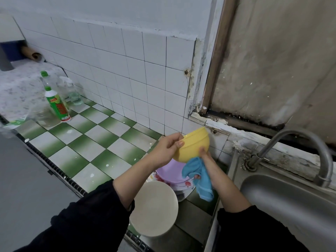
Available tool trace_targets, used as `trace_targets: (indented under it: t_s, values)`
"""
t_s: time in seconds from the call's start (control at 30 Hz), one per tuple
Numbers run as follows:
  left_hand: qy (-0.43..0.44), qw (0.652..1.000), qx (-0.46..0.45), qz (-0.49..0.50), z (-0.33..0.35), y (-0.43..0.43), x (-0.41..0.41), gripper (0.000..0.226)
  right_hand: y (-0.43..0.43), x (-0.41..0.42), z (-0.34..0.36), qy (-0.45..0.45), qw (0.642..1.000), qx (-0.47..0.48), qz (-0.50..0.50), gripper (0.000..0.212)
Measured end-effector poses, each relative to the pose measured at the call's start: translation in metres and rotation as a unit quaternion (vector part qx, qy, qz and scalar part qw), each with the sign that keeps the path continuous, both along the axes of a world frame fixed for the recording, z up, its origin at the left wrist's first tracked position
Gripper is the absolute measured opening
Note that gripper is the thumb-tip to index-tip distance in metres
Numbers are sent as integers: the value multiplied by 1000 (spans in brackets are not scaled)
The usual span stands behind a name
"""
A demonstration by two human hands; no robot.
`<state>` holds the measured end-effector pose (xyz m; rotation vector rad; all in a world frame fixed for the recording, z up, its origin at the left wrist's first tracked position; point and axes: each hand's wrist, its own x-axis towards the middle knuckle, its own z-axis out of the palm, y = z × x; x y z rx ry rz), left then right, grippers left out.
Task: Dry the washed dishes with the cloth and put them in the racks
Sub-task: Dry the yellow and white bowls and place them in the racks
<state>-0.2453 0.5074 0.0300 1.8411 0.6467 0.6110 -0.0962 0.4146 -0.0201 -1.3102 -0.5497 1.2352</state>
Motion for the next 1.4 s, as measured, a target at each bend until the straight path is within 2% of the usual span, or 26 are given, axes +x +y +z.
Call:
trace_targets:
  t_s: [0.03,0.13,0.2,0.23,0.37,0.57,0.73,0.87,0.97,1.03,1.1,1.23,1.33,1.4]
  values:
    - [13,1000,17,-8,-1,1,0,20,0,2,4,22,1000,-19,0,96]
    - [51,996,66,-17,-5,6,-3,23,3,6,10,11,999,-37,-4,89]
    - [69,994,86,-21,-8,8,-4,16,3,5,12,4,998,-55,-9,83]
    - [71,993,88,-19,-9,8,-4,19,4,5,12,3,998,-67,-9,79]
    - [53,994,90,21,-22,4,-4,24,6,8,11,10,997,-76,-27,35]
    - [41,992,65,104,-37,-1,-2,17,10,4,6,4,996,-76,-35,18]
    - [37,990,38,128,-44,-5,-4,16,11,3,6,-3,997,-71,-27,20]
    - [-80,971,-39,221,-26,6,-10,30,8,0,-4,-17,993,-48,-107,33]
    - [-79,983,1,164,-8,16,-8,30,5,-4,-10,85,994,-50,-47,35]
    - [-96,985,-16,140,-1,18,-5,27,8,-5,-7,184,981,-64,-3,41]
    - [-119,984,-35,126,0,20,-5,24,10,-7,-4,246,968,-49,25,50]
    - [-115,990,-44,65,-6,21,-10,23,6,-4,1,284,956,-4,69,67]
    - [-68,997,-4,31,-13,23,-18,28,4,3,-1,278,957,7,77,67]
    - [-48,998,-15,25,-17,27,-23,29,3,6,-3,263,963,-12,64,71]
